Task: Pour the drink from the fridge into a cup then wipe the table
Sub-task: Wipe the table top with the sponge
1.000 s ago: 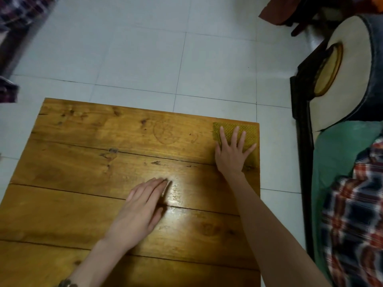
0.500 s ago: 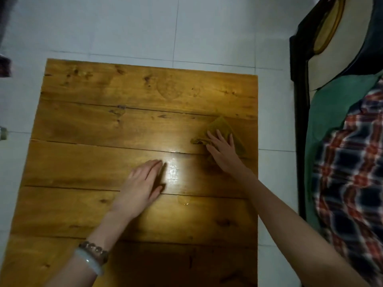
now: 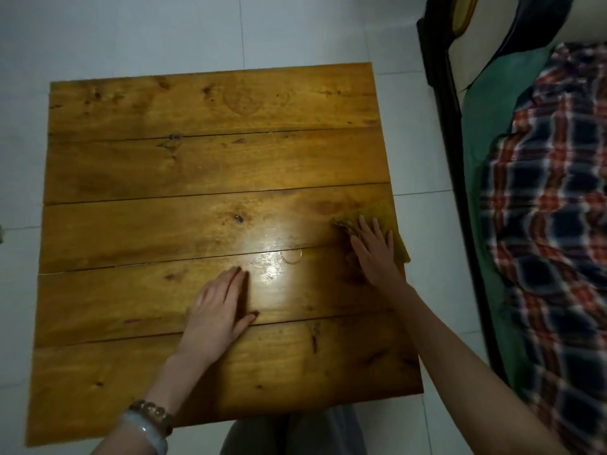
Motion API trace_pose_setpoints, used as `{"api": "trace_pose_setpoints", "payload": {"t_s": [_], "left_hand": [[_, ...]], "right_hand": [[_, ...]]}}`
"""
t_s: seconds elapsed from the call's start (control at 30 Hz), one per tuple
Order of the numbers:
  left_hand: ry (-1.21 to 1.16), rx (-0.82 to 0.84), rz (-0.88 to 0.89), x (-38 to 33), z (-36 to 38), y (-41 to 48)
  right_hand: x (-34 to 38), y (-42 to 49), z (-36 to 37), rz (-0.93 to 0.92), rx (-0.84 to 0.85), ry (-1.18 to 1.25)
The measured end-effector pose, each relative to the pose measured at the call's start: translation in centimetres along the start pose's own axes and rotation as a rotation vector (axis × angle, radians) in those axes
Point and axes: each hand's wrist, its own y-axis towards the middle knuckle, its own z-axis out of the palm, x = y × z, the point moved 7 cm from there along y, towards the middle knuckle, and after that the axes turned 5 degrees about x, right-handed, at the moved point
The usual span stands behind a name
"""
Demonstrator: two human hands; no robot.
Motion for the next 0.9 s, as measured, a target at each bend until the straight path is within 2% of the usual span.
{"api": "trace_pose_setpoints", "payload": {"t_s": [0.17, 0.3, 0.4, 0.53, 0.6, 0.9], "left_hand": [[0.048, 0.038, -0.036, -0.3, 2.1, -0.9], [-0.078, 0.035, -0.087, -1.1, 3.6, -0.8], [-0.146, 0.040, -0.202, -1.1, 4.7, -1.4], [-0.189, 0.085, -0.296, -1.3, 6.4, -2.3], [-0.189, 0.106, -0.327, -1.5, 6.8, -2.2], [-0.224, 0.164, -0.435, -1.3, 7.3, -1.9]], "right_hand": [[-1.6, -2.7, 1.9, 0.032, 0.002, -0.034], [-2.1, -4.8, 3.5, 0.046, -0.038, -0.057], [-2.7, -6.3, 4.4, 0.018, -0.018, -0.174], [-3.5, -7.7, 4.9, -0.170, -0.036, -0.585], [-4.0, -7.7, 4.7, -0.241, -0.025, -0.698], [-3.9, -5.8, 4.5, -0.560, 0.046, -0.803]]}}
